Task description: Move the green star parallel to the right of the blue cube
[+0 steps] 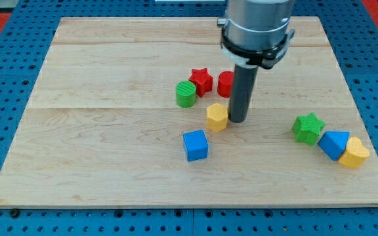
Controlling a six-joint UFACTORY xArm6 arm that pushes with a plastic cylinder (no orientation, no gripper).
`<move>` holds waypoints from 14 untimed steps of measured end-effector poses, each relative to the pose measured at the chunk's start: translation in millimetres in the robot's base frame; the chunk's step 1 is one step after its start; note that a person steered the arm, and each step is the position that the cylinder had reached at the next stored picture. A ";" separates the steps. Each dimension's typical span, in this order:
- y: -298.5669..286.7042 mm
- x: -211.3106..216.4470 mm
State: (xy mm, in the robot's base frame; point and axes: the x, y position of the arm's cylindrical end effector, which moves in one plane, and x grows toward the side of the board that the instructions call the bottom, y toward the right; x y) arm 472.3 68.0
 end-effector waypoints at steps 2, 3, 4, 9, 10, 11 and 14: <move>-34.1 24.4; -21.3 18.3; 10.8 19.1; 69.7 13.4; 68.9 -16.7; 75.3 -54.1; 174.6 -59.3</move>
State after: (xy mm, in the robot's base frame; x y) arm 413.1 242.5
